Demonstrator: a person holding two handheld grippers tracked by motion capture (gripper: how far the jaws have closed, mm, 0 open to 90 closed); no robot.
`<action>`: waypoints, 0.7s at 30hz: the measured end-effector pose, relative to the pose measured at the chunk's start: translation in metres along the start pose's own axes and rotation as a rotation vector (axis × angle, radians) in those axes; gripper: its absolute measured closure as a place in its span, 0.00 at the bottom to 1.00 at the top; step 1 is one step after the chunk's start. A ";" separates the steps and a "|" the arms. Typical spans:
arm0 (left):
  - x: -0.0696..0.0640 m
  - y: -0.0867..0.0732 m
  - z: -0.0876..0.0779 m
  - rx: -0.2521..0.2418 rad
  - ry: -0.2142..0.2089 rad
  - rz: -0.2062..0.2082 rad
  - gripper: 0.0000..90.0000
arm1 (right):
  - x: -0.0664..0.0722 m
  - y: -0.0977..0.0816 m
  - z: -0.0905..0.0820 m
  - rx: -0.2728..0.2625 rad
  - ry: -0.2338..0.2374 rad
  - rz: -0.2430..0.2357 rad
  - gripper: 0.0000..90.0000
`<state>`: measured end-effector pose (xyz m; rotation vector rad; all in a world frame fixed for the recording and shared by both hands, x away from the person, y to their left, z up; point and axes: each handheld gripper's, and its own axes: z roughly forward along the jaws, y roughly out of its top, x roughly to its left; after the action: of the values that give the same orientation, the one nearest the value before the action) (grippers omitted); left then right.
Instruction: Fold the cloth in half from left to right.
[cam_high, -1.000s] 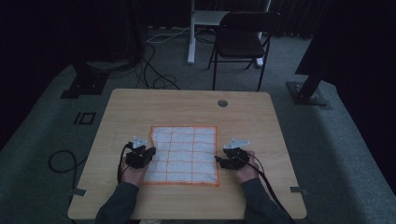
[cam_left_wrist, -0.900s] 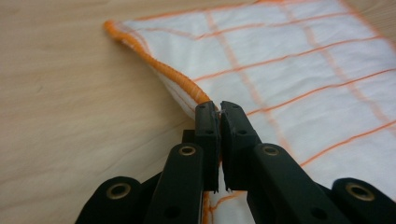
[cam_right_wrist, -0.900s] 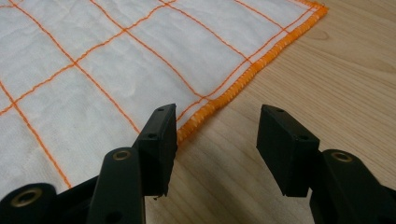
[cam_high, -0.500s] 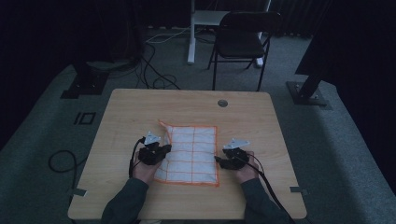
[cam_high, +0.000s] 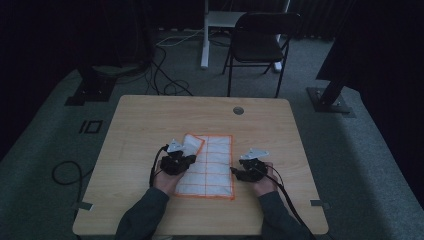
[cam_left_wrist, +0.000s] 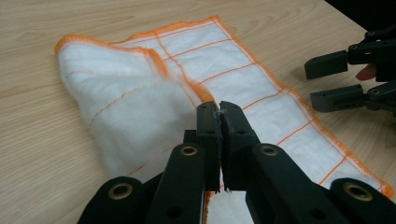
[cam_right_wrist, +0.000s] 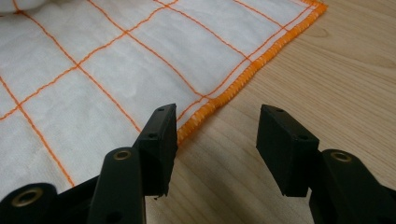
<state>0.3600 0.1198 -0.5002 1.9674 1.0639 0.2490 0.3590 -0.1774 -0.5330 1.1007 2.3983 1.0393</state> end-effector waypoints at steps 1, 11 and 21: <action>0.000 0.000 0.000 0.000 0.000 0.000 0.98 | 0.000 0.000 0.000 0.000 0.000 0.000 0.53; -0.014 0.010 0.019 0.019 -0.041 0.000 0.98 | -0.001 0.000 -0.001 -0.003 -0.001 0.005 0.53; -0.031 0.018 0.033 0.039 -0.069 0.030 0.98 | -0.001 -0.001 -0.001 -0.007 -0.002 0.011 0.53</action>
<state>0.3683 0.0718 -0.5001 2.0139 1.0025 0.1764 0.3587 -0.1796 -0.5328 1.1137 2.3880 1.0484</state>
